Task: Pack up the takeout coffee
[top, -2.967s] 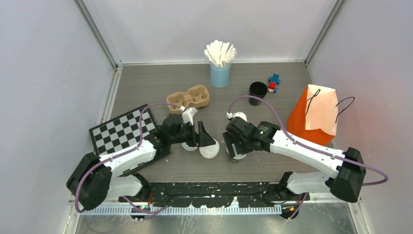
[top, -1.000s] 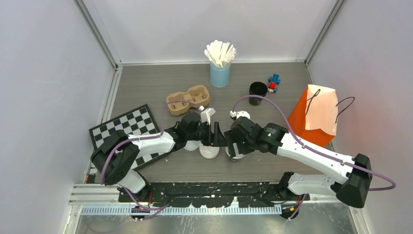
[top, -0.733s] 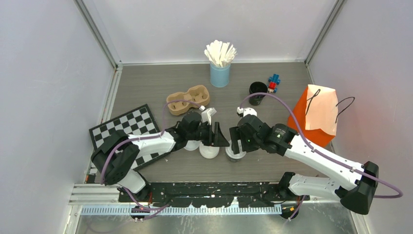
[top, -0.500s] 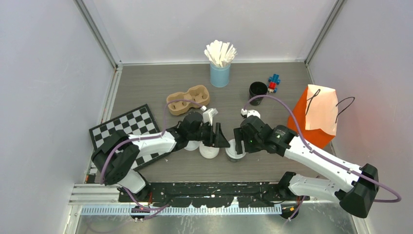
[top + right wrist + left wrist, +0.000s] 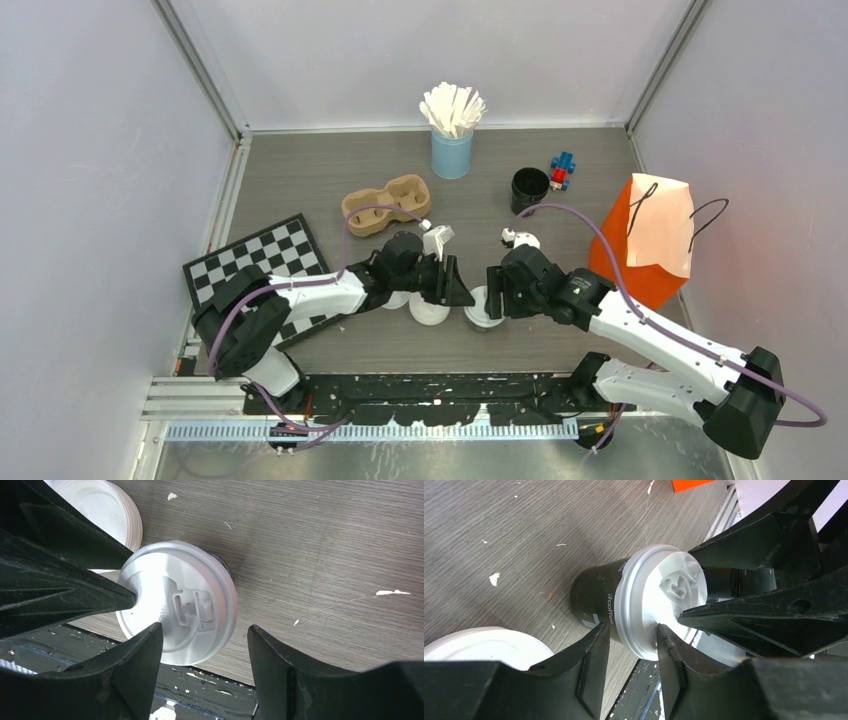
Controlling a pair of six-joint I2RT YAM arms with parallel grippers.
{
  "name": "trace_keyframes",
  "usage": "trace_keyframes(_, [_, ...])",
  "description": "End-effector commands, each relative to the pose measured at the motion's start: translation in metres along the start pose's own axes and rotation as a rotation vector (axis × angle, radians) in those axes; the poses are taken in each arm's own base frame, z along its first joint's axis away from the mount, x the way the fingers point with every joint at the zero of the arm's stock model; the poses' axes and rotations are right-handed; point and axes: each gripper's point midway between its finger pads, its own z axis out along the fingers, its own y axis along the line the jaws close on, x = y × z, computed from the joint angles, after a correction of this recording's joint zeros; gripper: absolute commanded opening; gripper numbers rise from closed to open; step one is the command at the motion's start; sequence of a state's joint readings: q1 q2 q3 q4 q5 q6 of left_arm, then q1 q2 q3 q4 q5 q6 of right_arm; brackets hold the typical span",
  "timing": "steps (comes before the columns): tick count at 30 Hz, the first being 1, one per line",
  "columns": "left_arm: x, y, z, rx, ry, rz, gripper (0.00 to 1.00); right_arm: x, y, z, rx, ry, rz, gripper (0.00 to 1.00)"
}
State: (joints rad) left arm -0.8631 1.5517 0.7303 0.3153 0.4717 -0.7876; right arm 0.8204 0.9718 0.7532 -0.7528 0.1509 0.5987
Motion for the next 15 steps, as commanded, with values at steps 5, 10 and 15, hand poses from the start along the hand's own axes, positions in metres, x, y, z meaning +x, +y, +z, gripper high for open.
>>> trace_keyframes(5, [0.004, 0.009, 0.006, -0.070, 0.020, 0.056, 0.40, -0.014, 0.005, -0.011, -0.028, -0.066, 0.071, 0.66])
trace_keyframes(10, [0.006, 0.011, 0.008, -0.086, 0.025, 0.065, 0.40, -0.032, -0.003, -0.022, 0.004, -0.152, 0.089, 0.64])
trace_keyframes(15, [0.007, 0.011, 0.011, -0.089, 0.032, 0.067, 0.40, -0.036, -0.012, -0.022, 0.033, -0.169, 0.115, 0.47])
